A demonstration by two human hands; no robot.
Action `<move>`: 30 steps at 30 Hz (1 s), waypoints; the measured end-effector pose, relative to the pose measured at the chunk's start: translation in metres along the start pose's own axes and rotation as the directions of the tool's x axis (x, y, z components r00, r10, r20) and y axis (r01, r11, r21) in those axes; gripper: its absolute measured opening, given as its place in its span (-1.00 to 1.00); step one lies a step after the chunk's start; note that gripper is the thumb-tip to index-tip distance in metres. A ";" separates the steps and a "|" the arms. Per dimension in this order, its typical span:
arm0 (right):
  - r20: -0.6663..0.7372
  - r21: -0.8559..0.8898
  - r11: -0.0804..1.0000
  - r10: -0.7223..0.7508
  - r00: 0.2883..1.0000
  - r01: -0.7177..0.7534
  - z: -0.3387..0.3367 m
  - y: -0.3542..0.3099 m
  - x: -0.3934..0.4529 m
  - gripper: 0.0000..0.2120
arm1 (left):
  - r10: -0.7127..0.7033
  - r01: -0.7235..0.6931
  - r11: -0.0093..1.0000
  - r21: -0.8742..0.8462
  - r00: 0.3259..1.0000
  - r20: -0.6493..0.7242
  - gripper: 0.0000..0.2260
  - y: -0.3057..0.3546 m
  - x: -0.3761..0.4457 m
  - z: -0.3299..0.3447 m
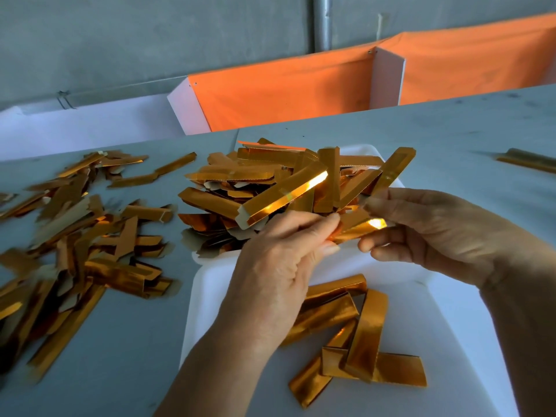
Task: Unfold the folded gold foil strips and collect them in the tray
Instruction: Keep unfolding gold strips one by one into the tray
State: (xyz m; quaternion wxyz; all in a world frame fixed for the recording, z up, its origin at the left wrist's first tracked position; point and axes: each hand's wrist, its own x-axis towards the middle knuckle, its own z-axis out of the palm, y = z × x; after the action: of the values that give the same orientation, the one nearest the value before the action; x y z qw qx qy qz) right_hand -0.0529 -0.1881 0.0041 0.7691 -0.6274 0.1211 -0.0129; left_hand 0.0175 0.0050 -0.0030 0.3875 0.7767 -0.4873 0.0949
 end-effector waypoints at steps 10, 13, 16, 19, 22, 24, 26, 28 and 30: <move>0.040 -0.155 0.982 -0.107 0.993 0.112 0.006 -0.004 -0.002 -0.78 | -0.007 0.007 0.998 -0.064 1.000 0.004 -0.70 -0.004 0.000 0.001; 0.074 -0.121 0.982 -0.134 0.988 0.142 0.006 -0.005 -0.005 -0.83 | 0.019 -0.020 0.991 -0.131 1.000 -0.009 -0.70 -0.004 0.001 0.001; 0.109 -0.080 0.981 -0.167 0.980 0.176 0.006 -0.005 -0.007 -0.87 | -0.038 0.033 0.963 -0.267 0.999 -0.011 -0.68 -0.004 0.001 0.000; 0.142 -0.045 0.982 -0.176 0.974 0.184 0.005 -0.006 -0.008 -0.84 | -0.162 0.163 0.886 -0.435 0.986 0.040 -0.68 -0.005 0.001 -0.001; 0.115 -0.020 0.985 -0.167 0.979 0.170 0.003 -0.006 -0.008 -0.85 | -0.156 0.148 0.898 -0.414 0.988 0.015 -0.65 -0.005 0.001 -0.001; 0.082 -0.039 0.984 -0.169 0.982 0.173 0.003 -0.007 -0.008 -0.86 | -0.090 0.073 0.943 -0.325 0.995 -0.039 -0.66 -0.004 0.002 -0.001; 0.063 -0.056 0.983 -0.172 0.983 0.176 0.005 -0.006 -0.008 -0.85 | -0.023 0.001 0.978 -0.208 0.995 -0.101 -0.72 -0.004 0.001 0.000; 0.056 -0.061 0.983 -0.171 0.984 0.174 0.007 -0.006 -0.007 -0.87 | 0.001 -0.016 0.993 -0.117 0.992 -0.127 -0.75 -0.005 0.001 0.002; 0.046 -0.062 0.983 -0.169 0.985 0.171 0.009 -0.006 -0.006 -0.88 | -0.017 0.008 0.997 -0.075 0.994 -0.110 -0.74 -0.003 0.000 0.003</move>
State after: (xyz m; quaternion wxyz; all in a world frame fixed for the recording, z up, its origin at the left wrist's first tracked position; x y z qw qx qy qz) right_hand -0.0561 -0.1801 0.0122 0.7464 -0.6605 0.0519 -0.0619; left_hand 0.0193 0.0031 -0.0066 0.4432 0.7583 -0.4634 0.1171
